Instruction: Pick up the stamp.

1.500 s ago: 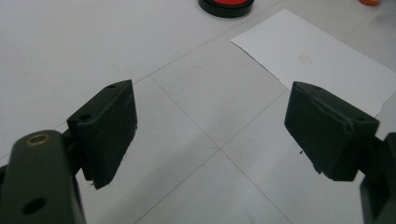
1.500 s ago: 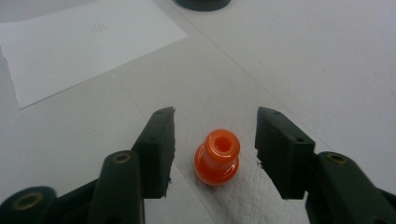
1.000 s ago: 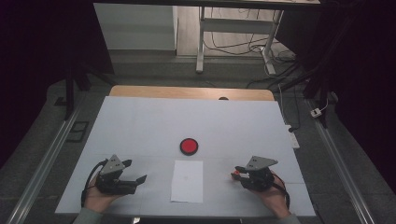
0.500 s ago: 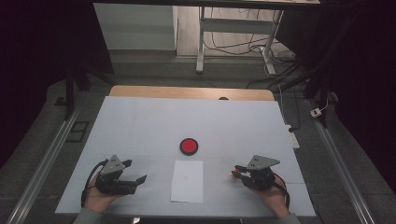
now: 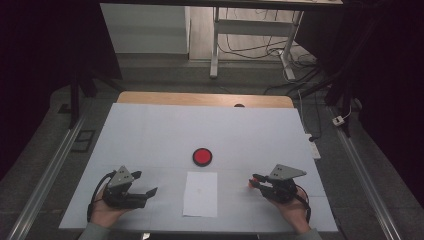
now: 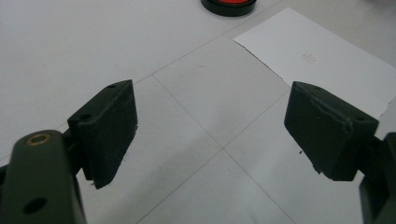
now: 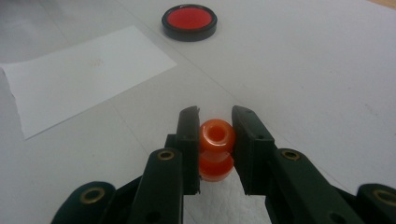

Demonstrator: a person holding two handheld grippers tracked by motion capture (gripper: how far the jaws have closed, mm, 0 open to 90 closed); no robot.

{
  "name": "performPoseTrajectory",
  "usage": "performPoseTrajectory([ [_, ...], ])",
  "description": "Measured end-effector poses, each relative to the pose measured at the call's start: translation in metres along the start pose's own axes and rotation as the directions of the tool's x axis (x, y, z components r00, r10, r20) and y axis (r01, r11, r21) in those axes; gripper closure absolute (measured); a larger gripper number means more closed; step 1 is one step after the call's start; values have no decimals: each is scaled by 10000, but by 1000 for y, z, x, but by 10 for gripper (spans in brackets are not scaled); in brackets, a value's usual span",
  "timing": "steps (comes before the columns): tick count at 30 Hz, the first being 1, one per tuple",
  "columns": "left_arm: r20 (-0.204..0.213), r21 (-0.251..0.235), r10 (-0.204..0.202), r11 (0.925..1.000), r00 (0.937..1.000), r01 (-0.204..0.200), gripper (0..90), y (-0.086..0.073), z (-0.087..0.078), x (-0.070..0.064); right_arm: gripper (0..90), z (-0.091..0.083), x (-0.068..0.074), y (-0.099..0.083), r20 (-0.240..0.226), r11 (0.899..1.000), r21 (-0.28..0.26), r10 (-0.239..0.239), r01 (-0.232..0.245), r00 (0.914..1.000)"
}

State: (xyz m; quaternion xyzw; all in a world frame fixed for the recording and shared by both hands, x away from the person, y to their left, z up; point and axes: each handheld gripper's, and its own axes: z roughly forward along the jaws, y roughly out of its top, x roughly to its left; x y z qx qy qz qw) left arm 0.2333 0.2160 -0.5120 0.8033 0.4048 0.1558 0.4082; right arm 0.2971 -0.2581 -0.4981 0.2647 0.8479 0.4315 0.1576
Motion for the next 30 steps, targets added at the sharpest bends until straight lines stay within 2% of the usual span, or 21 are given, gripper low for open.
performPoseTrajectory([
  [11, 12, -14, 35, 10000, 10000, -35, 181, 1, 1, -1, 724, -6, -5, 1, -77, 9951, -776, 614, -618, 9981],
  [15, 10, -12, 28, 10000, 10000, -28, 181, 1, 2, -1, 723, -7, -5, 3, 7, 9932, -944, 688, -685, 9976],
  [22, -20, -26, 46, 10000, 10000, -46, 181, 1, 2, -1, 724, -9, -5, 9, -159, 9887, -1302, 722, -736, 9973],
  [30, -18, -52, 89, 9999, 10000, -89, 181, 2, 3, -2, 723, -9, -3, 18, -369, 9792, -1767, 945, -995, 9948],
])
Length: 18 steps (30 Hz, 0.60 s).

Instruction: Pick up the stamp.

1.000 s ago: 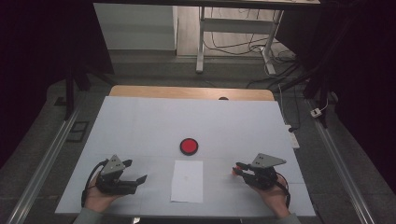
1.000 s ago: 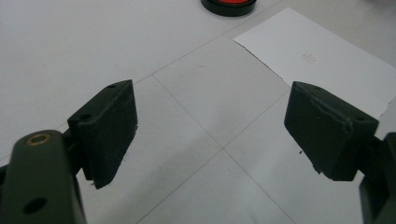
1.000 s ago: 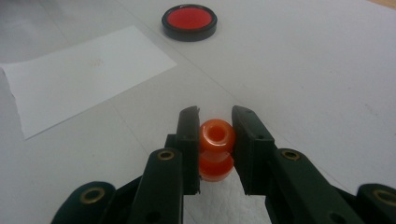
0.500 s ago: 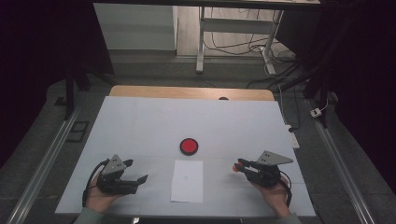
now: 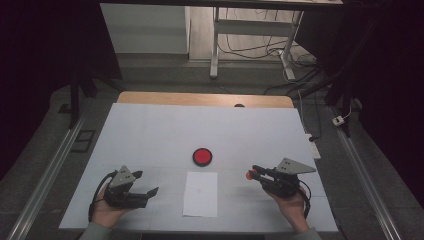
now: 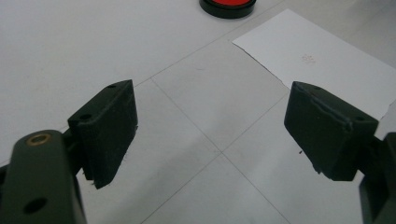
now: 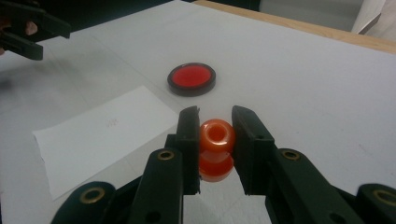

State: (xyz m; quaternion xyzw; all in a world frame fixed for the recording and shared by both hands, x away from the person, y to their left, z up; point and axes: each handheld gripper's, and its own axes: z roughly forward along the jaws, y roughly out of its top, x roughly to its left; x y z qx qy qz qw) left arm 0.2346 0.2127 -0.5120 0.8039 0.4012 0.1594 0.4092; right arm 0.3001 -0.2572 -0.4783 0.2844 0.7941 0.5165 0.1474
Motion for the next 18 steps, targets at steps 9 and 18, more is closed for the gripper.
performPoseTrajectory([
  [9, 87, -8, 40, 10000, 10000, -40, 181, 2, 3, 1, 723, 1, 4, 8, -218, 9996, -281, 83, -89, 9997],
  [18, 69, -38, 55, 10000, 10000, -55, 181, 2, 3, 1, 723, 7, 8, 16, -447, 9991, -404, 84, -102, 9990],
])
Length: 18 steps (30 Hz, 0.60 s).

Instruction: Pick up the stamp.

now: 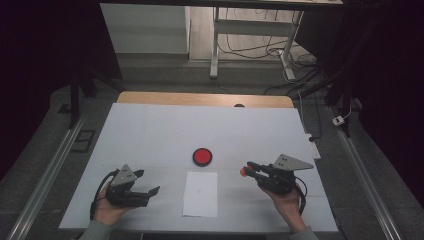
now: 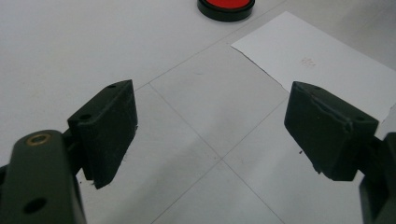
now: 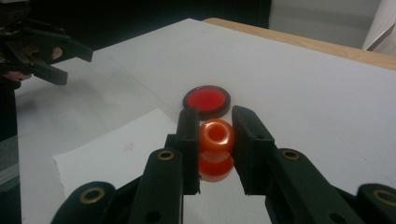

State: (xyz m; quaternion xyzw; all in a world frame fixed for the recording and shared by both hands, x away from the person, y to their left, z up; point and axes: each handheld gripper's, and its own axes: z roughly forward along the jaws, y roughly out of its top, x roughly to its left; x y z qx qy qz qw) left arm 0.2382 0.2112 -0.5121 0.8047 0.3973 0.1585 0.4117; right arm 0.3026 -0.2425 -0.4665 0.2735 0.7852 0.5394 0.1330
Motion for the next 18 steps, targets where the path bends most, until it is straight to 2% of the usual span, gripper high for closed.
performPoseTrajectory([
  [18, -20, -32, 32, 10000, 10000, -32, 180, 1, 2, 1, 723, 13, 8, 12, -294, 9998, -145, -149, 145, 9995],
])
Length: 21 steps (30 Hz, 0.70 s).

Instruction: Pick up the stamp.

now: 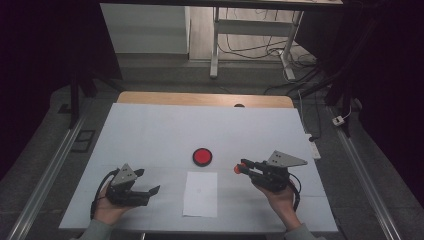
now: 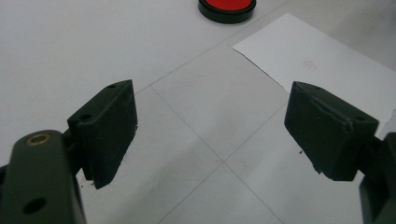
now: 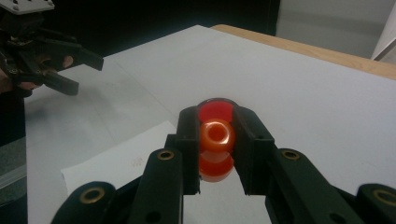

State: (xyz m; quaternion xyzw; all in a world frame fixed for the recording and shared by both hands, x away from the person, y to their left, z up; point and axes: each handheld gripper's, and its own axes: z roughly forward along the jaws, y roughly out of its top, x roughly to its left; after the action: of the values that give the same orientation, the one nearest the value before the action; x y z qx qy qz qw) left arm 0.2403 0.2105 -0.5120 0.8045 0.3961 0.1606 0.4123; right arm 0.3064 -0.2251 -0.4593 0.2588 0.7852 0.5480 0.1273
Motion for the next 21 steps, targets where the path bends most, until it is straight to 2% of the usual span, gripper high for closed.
performPoseTrajectory([
  [21, 9, -17, 69, 10000, 10000, -69, 180, 3, 2, 1, 723, 30, 10, 13, -471, 9998, 10, -202, 203, 9987],
])
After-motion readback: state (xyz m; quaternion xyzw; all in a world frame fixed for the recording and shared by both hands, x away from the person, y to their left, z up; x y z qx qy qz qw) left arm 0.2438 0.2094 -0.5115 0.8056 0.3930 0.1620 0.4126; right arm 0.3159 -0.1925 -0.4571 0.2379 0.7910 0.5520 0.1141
